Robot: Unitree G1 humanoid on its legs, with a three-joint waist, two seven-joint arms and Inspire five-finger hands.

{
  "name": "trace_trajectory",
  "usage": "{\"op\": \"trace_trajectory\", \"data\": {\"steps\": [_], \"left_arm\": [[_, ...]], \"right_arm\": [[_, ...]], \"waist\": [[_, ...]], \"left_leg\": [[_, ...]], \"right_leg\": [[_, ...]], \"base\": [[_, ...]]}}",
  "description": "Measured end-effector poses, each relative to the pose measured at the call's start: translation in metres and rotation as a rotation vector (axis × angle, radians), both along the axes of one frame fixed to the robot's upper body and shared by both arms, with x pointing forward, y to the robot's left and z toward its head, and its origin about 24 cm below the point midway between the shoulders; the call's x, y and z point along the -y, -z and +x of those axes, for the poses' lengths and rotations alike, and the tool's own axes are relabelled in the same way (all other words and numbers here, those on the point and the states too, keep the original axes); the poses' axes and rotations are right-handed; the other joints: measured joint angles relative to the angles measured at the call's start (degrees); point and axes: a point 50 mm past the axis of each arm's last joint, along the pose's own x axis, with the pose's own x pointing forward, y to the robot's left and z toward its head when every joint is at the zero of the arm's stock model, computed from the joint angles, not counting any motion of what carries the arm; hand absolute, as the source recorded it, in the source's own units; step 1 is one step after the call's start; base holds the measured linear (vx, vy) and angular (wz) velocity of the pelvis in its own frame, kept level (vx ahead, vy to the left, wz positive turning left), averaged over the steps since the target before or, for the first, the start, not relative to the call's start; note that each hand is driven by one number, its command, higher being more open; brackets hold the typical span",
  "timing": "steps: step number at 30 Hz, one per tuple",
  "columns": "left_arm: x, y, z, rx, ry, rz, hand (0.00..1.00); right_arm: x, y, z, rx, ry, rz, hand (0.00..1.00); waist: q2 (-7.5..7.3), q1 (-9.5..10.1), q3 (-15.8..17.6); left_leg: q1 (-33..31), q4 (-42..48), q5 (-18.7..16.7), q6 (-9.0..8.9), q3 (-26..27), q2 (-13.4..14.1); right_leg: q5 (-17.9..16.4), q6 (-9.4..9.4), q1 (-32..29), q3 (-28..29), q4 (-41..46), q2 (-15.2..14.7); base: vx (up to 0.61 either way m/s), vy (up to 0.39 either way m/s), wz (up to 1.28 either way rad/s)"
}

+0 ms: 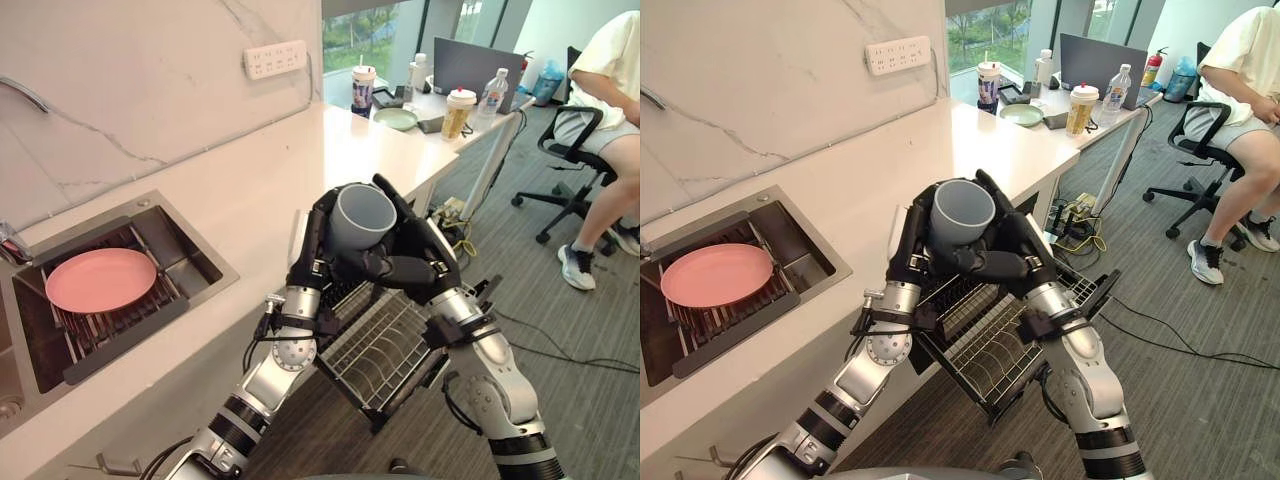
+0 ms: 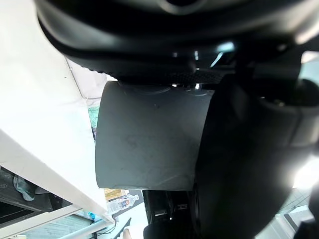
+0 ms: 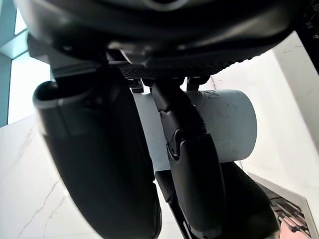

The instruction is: Walk over to the sink, pick up the cup, carry it to the dishwasher, place the cup inside the dishwasher, then close the dishwasher door

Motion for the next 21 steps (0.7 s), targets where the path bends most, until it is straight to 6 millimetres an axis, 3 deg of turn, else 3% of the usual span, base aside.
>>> {"op": "trace_trajectory", "data": {"steps": [7,8,21], "left_arm": [[0.001,0.004,0.000,-0.028,-0.016,0.017,0.00],[0.000,0.004,0.001,-0.032,-0.022,0.019,0.00],[0.001,0.007,0.001,-0.073,-0.053,-0.022,0.00]], "right_arm": [[-0.008,0.001,0.006,-0.047,0.000,-0.064,1.00],[-0.010,0.001,0.007,-0.053,0.010,-0.067,0.00],[-0.026,0.004,0.019,-0.099,0.126,-0.050,0.00]], "waist": [[0.05,0.14,-0.38],[0.05,0.23,-0.43],[0.20,0.92,-1.77]], "left_leg": [[0.07,-1.51,1.29,0.05,-1.20,-0.15],[0.16,-1.85,1.56,0.06,-1.43,-0.17],[0.00,-2.86,2.72,-0.01,-3.19,-0.26]], "right_leg": [[0.00,-0.01,0.31,-1.36,0.00,0.06],[0.00,-0.01,0.42,-1.58,0.00,0.08],[-0.04,-0.06,1.08,-3.40,-0.19,0.07]], "base": [[-0.01,-0.004,0.09],[-0.02,-0.003,0.10],[-0.01,0.002,0.07]]}}
